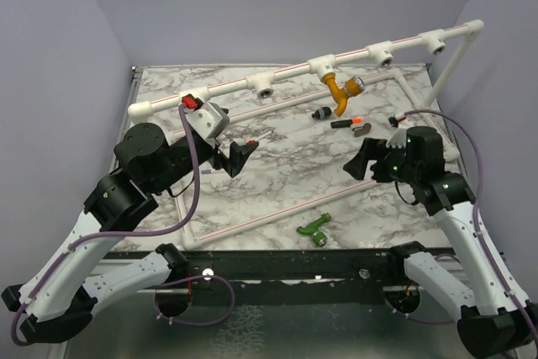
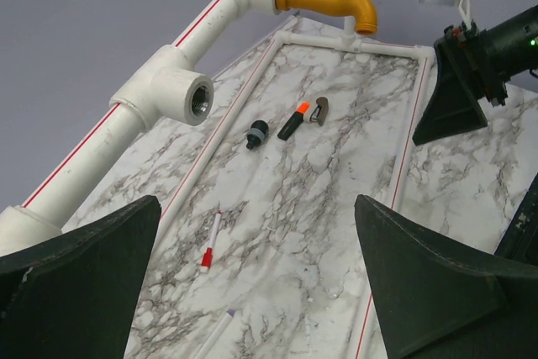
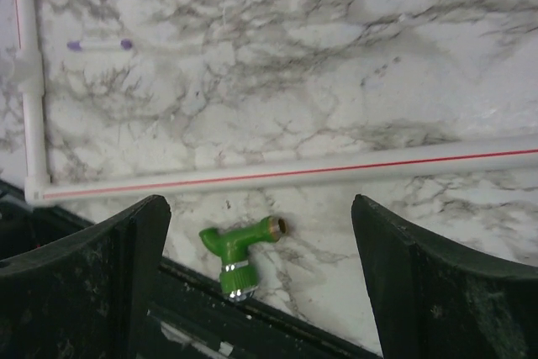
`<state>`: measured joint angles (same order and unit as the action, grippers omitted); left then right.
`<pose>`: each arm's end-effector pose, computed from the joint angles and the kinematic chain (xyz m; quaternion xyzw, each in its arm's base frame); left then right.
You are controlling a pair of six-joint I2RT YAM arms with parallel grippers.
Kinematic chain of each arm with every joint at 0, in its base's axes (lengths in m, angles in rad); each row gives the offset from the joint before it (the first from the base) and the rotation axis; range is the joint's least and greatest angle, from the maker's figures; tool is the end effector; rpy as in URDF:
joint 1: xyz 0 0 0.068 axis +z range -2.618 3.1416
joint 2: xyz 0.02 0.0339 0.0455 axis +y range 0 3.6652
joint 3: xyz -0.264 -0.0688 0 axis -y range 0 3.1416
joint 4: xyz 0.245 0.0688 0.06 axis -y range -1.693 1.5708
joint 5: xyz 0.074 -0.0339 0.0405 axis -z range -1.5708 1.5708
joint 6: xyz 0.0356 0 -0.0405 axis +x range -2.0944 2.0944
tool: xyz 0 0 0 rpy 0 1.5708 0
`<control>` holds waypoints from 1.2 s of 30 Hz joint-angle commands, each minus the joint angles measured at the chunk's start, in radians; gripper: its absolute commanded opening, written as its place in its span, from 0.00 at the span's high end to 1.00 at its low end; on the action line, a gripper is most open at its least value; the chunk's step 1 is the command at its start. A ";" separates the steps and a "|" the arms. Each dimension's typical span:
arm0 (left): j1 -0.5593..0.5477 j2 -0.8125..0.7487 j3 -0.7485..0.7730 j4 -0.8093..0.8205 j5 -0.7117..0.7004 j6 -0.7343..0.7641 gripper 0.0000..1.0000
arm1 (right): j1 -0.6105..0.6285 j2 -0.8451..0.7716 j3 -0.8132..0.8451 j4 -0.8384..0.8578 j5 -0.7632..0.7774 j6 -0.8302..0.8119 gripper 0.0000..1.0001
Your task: Install the water faucets
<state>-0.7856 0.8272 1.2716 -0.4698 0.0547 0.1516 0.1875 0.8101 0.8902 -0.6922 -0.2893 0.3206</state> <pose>0.1020 -0.1048 0.4645 0.3403 0.6300 -0.2361 0.6569 0.1611 0.0409 0.3220 -0.0079 0.8805 0.2385 0.4096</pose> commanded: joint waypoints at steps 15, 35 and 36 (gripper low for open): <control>-0.001 -0.028 -0.009 -0.008 -0.015 -0.003 0.01 | 0.486 0.204 -0.069 0.004 0.263 0.231 0.11; -0.001 -0.058 0.005 -0.050 -0.142 -0.011 0.01 | 0.773 0.340 -0.115 -0.105 0.395 0.351 0.25; -0.001 -0.061 0.006 -0.052 -0.145 -0.012 0.01 | 0.786 0.358 -0.113 -0.108 0.401 0.353 0.25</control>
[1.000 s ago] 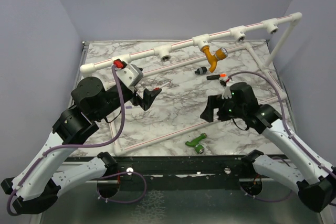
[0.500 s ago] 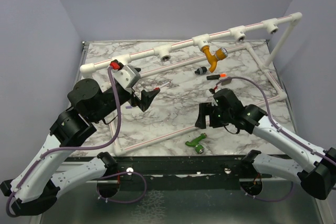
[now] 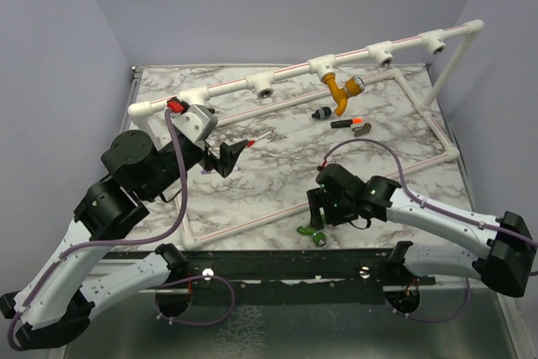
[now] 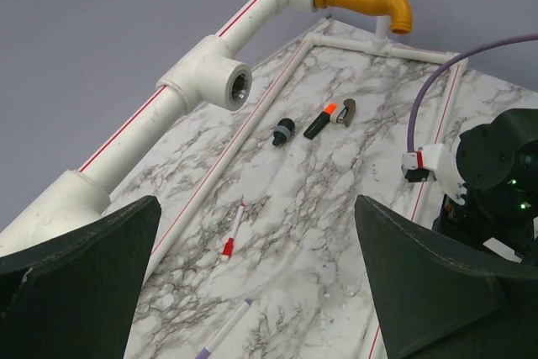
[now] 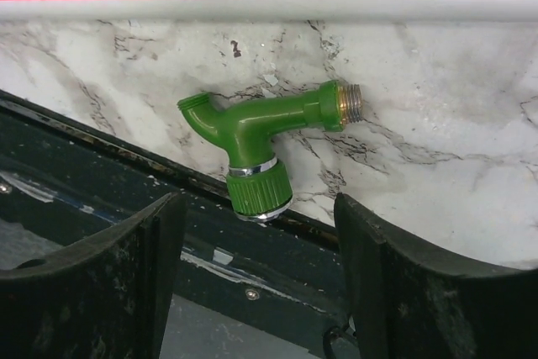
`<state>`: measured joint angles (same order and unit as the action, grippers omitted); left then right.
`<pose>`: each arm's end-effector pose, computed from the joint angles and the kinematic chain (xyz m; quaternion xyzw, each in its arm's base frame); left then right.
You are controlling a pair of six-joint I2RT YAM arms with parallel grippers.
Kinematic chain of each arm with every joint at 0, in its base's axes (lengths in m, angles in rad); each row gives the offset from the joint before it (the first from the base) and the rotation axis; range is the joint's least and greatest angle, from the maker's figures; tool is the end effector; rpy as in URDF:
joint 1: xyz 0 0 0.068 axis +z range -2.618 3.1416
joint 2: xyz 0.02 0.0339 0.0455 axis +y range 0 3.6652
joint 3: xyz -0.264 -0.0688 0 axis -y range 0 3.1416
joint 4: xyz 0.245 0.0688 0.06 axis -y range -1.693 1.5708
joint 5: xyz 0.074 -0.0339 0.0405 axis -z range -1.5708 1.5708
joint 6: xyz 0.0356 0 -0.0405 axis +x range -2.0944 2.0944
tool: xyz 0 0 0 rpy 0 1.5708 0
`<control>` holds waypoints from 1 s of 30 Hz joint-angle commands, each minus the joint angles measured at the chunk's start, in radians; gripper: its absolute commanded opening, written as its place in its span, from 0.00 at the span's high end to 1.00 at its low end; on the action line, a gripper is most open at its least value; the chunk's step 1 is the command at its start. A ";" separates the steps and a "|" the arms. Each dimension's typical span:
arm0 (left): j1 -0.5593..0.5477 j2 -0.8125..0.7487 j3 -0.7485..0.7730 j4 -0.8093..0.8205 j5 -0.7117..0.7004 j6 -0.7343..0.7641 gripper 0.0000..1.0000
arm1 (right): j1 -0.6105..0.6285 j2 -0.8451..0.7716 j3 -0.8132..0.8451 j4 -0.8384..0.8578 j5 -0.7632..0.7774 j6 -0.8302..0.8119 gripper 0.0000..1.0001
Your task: Install the water faucets
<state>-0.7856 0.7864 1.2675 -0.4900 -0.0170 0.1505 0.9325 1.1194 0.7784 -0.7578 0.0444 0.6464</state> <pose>0.0941 -0.0933 0.4660 0.3151 0.6365 -0.2141 0.6706 0.1238 0.1642 0.2281 -0.1334 0.9629 0.1508 0.1799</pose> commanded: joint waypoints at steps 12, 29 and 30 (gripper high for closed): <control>-0.001 -0.039 0.018 -0.066 -0.081 -0.031 0.01 | 0.136 0.201 0.038 -0.031 0.104 0.004 0.33; -0.001 -0.045 0.011 -0.094 -0.062 -0.062 0.01 | 0.197 0.342 0.064 0.054 0.119 -0.050 0.43; 0.000 -0.046 0.012 -0.097 -0.061 -0.064 0.01 | 0.200 0.347 0.063 0.058 0.119 -0.053 0.44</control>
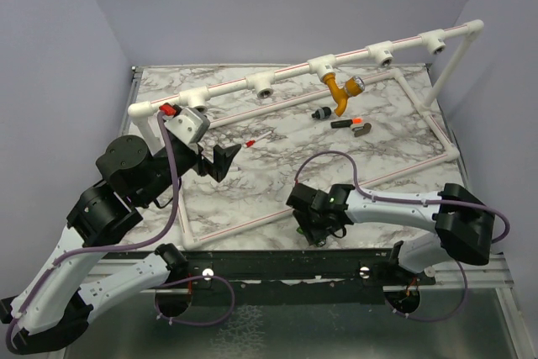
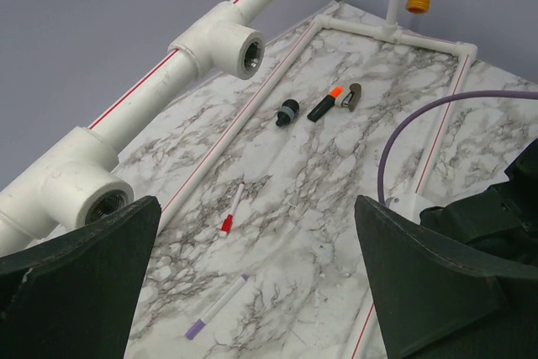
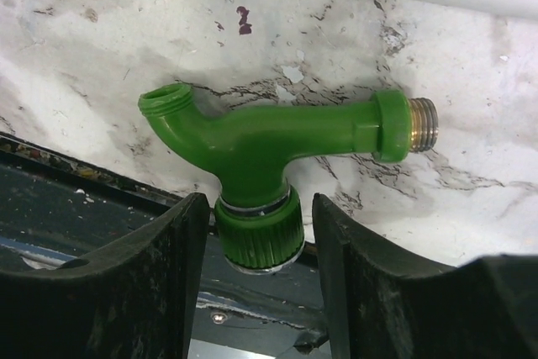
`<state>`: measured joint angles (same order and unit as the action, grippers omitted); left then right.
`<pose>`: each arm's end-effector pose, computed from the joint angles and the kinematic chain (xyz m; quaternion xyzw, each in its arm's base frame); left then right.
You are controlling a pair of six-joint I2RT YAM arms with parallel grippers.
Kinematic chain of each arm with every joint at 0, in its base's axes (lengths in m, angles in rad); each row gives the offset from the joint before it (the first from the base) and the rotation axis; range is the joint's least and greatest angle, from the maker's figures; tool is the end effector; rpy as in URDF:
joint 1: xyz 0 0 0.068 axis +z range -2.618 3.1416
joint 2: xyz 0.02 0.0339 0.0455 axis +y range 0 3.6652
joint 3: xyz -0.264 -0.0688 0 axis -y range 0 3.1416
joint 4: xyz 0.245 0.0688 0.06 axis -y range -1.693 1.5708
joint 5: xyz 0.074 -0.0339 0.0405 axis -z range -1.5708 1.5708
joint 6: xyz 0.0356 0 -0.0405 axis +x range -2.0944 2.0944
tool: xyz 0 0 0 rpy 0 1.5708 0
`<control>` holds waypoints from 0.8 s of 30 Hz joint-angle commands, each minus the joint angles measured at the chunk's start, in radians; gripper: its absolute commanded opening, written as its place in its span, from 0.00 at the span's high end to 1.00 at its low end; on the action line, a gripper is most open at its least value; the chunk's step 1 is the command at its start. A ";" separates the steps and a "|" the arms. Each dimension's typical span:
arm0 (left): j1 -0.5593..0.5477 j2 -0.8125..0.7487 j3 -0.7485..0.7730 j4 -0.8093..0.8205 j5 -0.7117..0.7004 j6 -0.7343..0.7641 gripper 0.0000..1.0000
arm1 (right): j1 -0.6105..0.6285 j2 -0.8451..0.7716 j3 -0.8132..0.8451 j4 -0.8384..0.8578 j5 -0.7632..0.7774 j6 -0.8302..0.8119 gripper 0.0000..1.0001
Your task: Install the water faucets
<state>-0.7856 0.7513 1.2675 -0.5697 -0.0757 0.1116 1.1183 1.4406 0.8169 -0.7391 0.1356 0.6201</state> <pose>0.0866 -0.0829 0.4610 0.2911 0.6648 -0.2014 0.6579 0.1102 0.2157 0.1740 -0.2378 0.9634 0.0356 0.1183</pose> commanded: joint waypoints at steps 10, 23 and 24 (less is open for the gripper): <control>-0.001 -0.014 0.025 -0.037 -0.001 -0.068 0.01 | 0.035 0.052 0.025 0.029 0.065 -0.033 0.75; 0.000 -0.007 0.002 -0.064 -0.004 -0.159 0.01 | 0.066 -0.169 0.105 0.028 0.048 -0.161 1.00; -0.001 -0.007 0.001 -0.068 -0.001 -0.166 0.01 | 0.071 -0.191 0.107 0.045 0.043 -0.177 1.00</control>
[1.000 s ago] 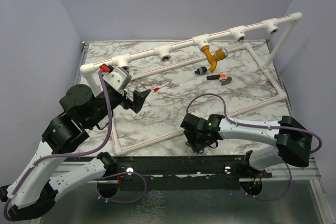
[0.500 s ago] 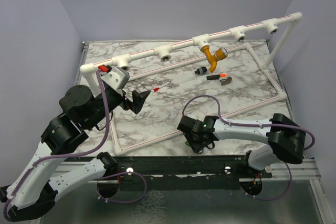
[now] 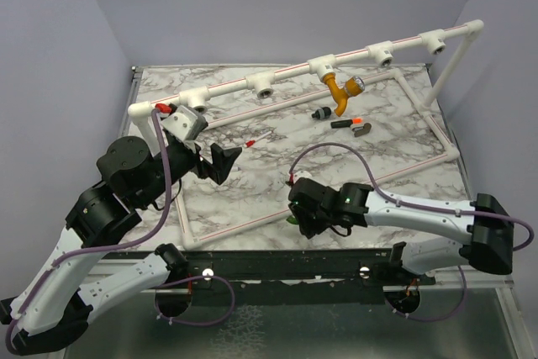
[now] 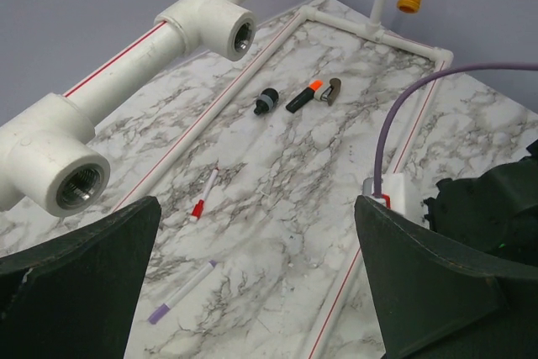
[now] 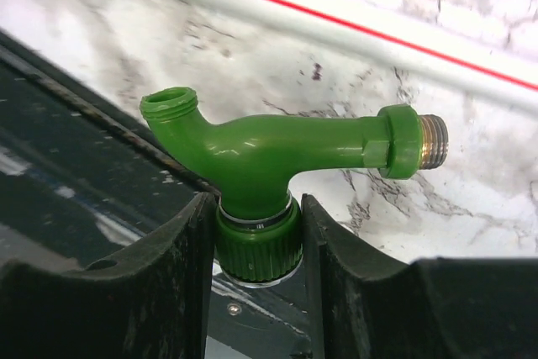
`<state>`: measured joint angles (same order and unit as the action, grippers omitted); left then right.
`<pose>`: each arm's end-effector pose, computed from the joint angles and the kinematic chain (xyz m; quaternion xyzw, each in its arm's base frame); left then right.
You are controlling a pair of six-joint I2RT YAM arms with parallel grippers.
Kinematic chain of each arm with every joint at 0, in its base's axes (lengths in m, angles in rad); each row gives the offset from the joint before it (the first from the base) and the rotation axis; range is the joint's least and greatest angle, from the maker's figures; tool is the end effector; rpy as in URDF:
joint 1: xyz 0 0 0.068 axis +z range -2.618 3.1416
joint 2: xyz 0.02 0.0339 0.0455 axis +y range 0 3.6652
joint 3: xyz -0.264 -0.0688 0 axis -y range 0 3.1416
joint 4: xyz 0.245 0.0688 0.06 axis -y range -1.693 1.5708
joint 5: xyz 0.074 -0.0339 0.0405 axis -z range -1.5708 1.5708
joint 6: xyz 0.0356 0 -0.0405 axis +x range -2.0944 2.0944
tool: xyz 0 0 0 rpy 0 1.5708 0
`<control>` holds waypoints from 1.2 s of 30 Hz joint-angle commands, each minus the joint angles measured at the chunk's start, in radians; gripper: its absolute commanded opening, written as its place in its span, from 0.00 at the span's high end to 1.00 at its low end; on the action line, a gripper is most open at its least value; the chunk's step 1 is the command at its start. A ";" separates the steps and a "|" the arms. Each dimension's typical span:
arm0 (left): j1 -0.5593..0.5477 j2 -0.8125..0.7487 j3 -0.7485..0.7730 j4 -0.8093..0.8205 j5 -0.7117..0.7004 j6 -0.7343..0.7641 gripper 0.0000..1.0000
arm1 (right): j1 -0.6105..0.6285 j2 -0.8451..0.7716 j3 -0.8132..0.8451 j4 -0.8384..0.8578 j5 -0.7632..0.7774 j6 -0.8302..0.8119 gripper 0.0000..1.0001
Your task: Install the water faucets
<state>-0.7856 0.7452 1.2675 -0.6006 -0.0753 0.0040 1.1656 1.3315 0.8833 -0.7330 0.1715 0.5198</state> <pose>0.0850 -0.0812 0.4582 0.2586 0.6871 -0.2329 0.6378 0.1024 0.2234 0.2170 -0.2945 0.9322 0.0880 0.1911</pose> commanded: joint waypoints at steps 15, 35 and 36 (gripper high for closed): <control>0.000 -0.008 -0.036 -0.124 0.127 -0.264 0.01 | 0.108 -0.310 -0.101 0.519 -0.314 -0.722 0.99; -0.001 0.039 -0.146 -0.235 0.411 -0.459 0.01 | 0.118 -0.219 0.009 0.359 -0.463 -1.556 0.99; 0.000 0.045 -0.161 -0.236 0.439 -0.474 0.01 | 0.118 -0.223 0.011 0.362 -0.462 -1.583 1.00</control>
<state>-0.7856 0.7685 1.1469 -0.8066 0.2180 -0.3885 1.2709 1.1110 0.8513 -0.3416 -0.2878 -0.8768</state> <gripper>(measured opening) 0.987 0.442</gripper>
